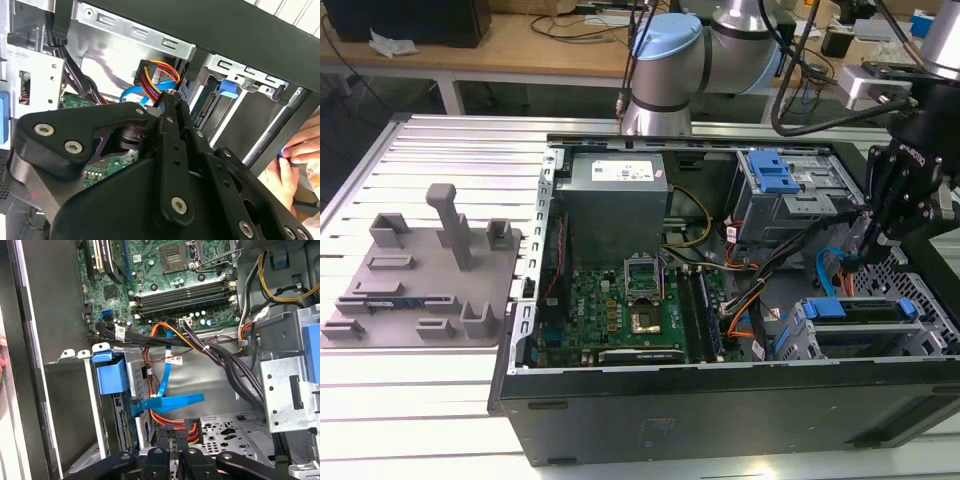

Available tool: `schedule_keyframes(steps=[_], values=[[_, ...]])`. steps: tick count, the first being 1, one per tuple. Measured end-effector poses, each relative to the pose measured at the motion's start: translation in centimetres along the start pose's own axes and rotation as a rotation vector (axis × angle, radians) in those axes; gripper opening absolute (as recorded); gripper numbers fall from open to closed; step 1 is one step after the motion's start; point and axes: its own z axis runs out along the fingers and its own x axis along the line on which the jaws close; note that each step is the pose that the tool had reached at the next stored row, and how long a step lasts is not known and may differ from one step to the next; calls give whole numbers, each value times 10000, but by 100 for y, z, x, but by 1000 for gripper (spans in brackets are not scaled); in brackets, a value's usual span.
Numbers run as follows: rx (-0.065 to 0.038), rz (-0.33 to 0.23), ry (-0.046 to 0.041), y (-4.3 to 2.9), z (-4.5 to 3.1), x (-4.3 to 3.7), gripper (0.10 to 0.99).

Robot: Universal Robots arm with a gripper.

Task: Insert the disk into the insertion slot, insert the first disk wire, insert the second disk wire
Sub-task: 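Insert the first disk wire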

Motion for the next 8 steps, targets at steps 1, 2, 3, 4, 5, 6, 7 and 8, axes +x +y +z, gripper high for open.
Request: schedule_keyframes(steps=[1, 2, 3, 4, 5, 6, 7, 8], values=[[-22, -3, -91, -15, 4, 23, 169], [-29, -12, -104, -20, 5, 34, 169], [-31, -22, -104, -23, 6, 40, 169], [-34, -53, -106, -29, 8, 49, 169], [-34, -77, -105, -32, 8, 52, 169], [-34, -110, -105, -36, 9, 57, 169], [-33, -143, -106, -40, 10, 61, 169], [-32, -181, -106, -44, 10, 65, 169]])
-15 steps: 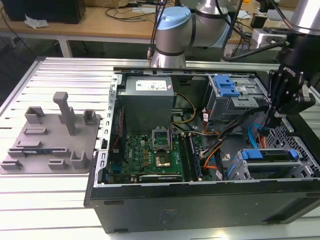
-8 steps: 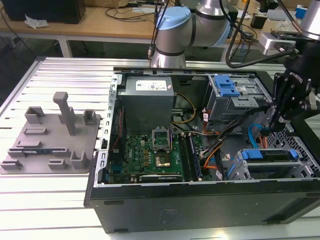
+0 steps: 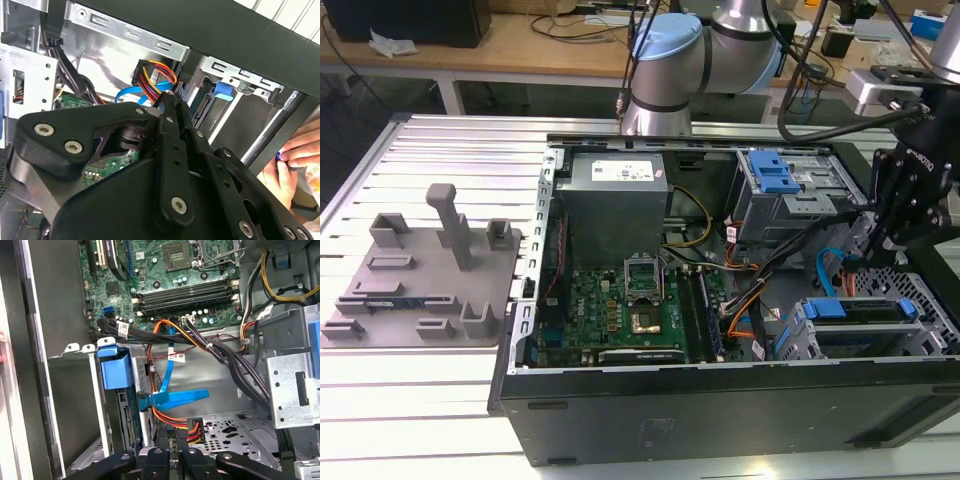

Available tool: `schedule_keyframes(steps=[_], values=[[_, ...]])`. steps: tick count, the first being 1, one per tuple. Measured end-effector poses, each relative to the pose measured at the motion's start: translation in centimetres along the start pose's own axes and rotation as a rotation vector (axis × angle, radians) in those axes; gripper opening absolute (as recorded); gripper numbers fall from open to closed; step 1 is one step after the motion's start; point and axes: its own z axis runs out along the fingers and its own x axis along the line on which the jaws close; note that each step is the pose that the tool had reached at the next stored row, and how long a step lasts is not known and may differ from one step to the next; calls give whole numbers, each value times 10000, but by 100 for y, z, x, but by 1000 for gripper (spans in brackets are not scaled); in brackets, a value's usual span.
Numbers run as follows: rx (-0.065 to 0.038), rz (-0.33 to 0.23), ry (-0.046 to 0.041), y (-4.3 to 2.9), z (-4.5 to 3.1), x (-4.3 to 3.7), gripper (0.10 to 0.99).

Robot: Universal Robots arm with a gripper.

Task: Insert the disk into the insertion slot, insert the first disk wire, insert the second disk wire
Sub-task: 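Insert the first disk wire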

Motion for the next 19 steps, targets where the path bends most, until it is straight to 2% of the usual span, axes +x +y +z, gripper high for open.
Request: schedule_keyframes(steps=[3, 5, 6, 7, 9, 10, 19], values=[[-2, -73, -3, -12, 1, 13, 169], [-8, -89, -47, -16, 4, 34, 169], [-21, -91, -151, -20, 8, 61, 169], [-44, -91, -324, -25, 13, 92, 169], [-59, -94, -442, -29, 16, 124, 169], [-62, -100, -473, -31, 18, 137, 169], [-36, -384, -504, -46, 34, 253, 169]])
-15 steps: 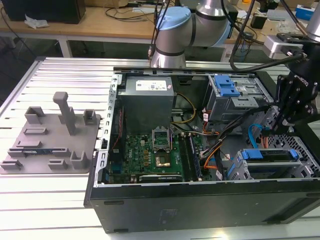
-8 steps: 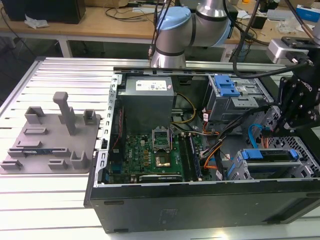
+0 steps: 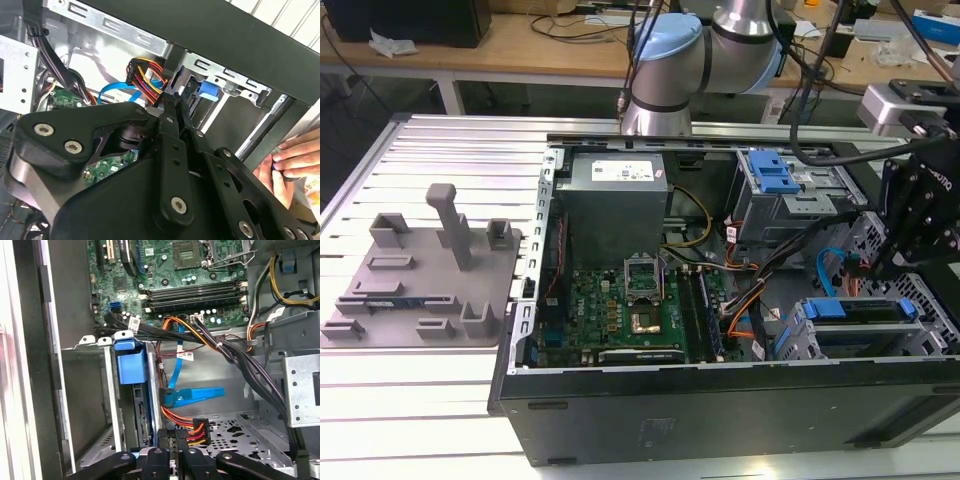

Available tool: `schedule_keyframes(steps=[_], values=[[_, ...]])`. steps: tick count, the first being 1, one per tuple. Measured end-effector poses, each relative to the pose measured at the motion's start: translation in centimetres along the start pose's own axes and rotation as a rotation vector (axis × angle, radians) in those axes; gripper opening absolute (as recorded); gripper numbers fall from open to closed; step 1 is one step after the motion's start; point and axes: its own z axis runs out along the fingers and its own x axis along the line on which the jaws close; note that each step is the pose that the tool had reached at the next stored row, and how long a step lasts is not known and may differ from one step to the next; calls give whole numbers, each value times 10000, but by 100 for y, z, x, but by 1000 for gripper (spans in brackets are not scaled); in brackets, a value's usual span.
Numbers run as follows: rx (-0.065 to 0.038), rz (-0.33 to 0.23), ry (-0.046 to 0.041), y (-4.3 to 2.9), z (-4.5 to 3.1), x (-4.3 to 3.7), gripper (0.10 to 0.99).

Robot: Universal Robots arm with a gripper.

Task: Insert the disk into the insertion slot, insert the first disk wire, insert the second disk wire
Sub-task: 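Insert the first disk wire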

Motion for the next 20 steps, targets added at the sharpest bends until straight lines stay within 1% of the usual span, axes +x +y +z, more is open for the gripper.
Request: schedule_keyframes(steps=[6, 9, 10, 11, 12, 13, 20], values=[[-24, -183, 2, -2, 2, 26, 169], [-24, -272, -2, -6, 5, 60, 169], [-23, -310, -25, -8, 7, 85, 169], [-34, -321, -177, -10, 10, 117, 169], [-46, -322, -335, -11, 11, 125, 169], [-49, -322, -356, -11, 11, 126, 169], [-48, -323, -363, -10, 11, 126, 169]])
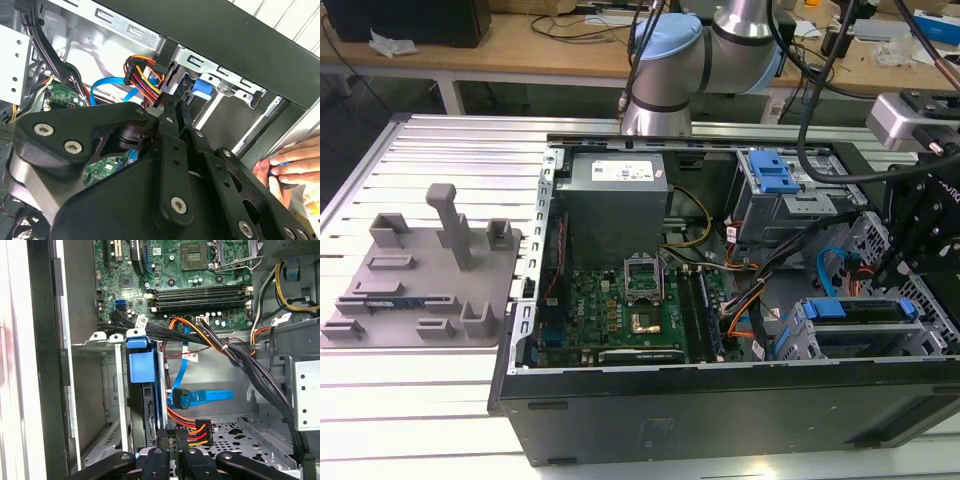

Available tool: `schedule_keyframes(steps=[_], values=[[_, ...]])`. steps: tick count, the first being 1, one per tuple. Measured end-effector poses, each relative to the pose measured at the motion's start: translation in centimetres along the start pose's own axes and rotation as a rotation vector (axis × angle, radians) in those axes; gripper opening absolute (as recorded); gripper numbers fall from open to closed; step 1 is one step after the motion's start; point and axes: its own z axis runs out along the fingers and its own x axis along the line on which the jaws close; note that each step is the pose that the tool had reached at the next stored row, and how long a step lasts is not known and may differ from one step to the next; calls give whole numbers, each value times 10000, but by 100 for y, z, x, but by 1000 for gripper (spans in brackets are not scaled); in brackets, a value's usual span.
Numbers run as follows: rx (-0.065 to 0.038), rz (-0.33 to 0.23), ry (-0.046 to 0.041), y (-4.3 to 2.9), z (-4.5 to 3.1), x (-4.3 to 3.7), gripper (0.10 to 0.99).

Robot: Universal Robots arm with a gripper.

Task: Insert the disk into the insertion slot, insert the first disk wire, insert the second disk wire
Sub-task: 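Insert the first disk wire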

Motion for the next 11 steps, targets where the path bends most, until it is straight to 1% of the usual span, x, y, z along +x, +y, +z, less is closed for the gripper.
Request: schedule_keyframes(steps=[4, 8, 11], values=[[0, 0, 0, 2, 1, 5, 169], [0, 0, 0, 2, 3, 37, 169], [0, 1, -1, 18, 10, 80, 169]])
